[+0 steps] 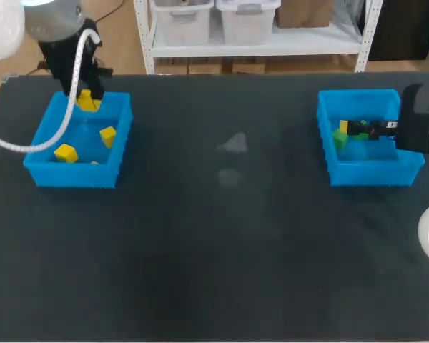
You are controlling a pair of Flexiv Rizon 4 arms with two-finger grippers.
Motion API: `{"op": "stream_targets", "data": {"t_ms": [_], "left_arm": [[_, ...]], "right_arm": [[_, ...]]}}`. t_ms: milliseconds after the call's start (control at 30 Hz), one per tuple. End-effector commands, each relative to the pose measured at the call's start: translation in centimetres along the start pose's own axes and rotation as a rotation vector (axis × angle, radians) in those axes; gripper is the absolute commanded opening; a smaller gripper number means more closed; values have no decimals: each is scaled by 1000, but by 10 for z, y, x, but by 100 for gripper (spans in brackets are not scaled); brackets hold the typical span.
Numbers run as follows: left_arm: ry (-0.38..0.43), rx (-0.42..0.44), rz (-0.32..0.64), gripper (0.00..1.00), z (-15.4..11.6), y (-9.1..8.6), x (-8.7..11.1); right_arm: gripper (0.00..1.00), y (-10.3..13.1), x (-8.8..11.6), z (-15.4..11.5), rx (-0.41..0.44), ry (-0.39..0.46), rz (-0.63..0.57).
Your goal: Put the green cubes in the right bin and the yellow cubes in the left bin.
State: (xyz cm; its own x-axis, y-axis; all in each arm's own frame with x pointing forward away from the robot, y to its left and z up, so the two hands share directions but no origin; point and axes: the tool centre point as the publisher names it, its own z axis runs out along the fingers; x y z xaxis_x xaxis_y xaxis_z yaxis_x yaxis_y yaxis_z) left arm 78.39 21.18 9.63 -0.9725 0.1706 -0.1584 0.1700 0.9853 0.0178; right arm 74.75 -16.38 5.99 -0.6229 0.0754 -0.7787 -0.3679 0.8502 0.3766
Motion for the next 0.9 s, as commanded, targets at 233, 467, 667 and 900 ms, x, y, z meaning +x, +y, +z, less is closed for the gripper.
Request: {"op": "stream_targets", "data": {"t_ms": [233, 467, 667, 900], "left_arm": [[-266, 55, -40, 100, 5, 4, 23], [-410, 294, -139, 100, -5, -3, 30], [-410, 294, -139, 100, -5, -3, 30], [-410, 294, -139, 100, -5, -3, 30]], "right_arm": [[100, -1, -1, -1, -6, 3, 2], [100, -1, -1, -1, -6, 3, 2], [100, -1, -1, -1, -6, 3, 2], [100, -1, -1, -1, -6, 3, 2]]}}
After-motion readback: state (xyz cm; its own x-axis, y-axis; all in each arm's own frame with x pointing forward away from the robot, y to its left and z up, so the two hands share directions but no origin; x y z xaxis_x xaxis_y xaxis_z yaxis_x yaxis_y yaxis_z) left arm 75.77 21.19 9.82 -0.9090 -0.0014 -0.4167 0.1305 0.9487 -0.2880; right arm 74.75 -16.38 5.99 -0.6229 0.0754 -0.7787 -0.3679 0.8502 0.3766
